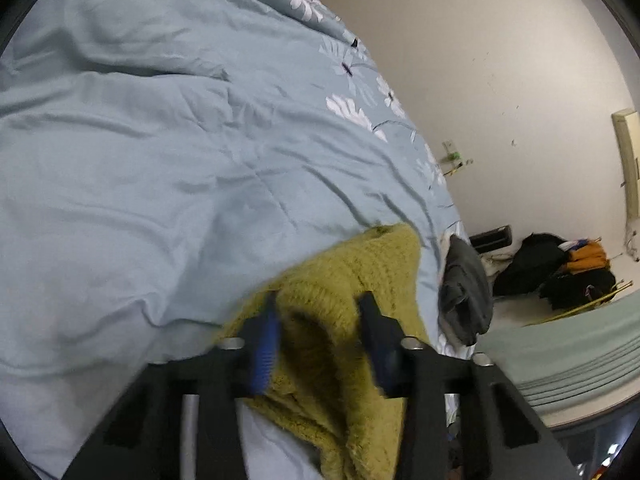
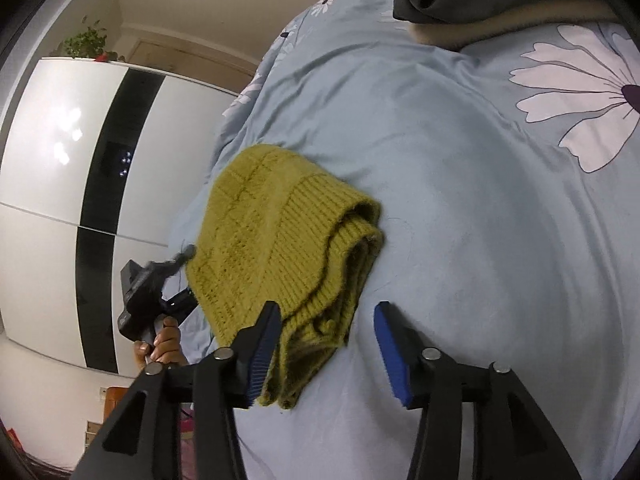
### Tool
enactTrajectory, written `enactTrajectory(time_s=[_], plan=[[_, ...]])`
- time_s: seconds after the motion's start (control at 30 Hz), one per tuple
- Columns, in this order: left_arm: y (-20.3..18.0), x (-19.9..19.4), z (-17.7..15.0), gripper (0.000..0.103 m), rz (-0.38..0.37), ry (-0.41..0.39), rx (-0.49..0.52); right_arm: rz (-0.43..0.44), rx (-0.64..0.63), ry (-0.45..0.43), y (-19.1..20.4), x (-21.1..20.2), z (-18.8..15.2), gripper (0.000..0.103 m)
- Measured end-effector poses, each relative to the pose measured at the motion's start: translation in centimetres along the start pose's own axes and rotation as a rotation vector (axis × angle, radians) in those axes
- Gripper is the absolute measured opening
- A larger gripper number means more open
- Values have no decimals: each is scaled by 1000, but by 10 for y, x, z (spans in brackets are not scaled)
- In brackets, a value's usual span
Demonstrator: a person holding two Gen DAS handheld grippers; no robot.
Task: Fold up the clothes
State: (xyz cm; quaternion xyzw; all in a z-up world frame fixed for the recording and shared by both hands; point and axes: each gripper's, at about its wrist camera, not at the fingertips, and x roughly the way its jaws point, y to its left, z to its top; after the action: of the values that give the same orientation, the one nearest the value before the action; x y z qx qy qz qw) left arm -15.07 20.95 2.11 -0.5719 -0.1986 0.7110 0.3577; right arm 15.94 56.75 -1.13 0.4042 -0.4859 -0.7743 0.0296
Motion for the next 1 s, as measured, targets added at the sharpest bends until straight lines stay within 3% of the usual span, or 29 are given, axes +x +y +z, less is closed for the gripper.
enactTrajectory(time_s=[0.07,0.13,0.23,0.3,0.47,0.53,0.6,0.7,0.73,0.93,1.0], plan=[[-5,-8,-4,21,-20,-17,13,-8,-1,-4,3,2,2,56],[-4,-20,-9,21,-115,-44,6,-16,-1,-9,5,5,4,57],[9,-31,-19,21,-105,-70,-13,-20,16,-28,4,7,8,57],[23,-19,-23,21,1,-35,-27,-15,31,-31,2,10,10,57],[39,-13,-21,25,-48,-12,-82,-21,19,-29,3,12,10,57],[40,-14,-19,35,-53,-19,-82,-21,19,-31,4,11,10,57],[43,-16,-18,55,-39,-25,-76,-21,19,-33,4,11,10,57],[46,-17,-16,75,-18,-34,-68,-22,18,-37,6,12,8,57],[48,-18,-15,77,-11,-37,-65,-23,14,-37,6,12,7,57],[80,10,-18,88,-195,67,-249,-24,12,-34,7,12,6,57],[79,18,-18,88,-226,83,-258,-20,15,-36,6,11,5,57]])
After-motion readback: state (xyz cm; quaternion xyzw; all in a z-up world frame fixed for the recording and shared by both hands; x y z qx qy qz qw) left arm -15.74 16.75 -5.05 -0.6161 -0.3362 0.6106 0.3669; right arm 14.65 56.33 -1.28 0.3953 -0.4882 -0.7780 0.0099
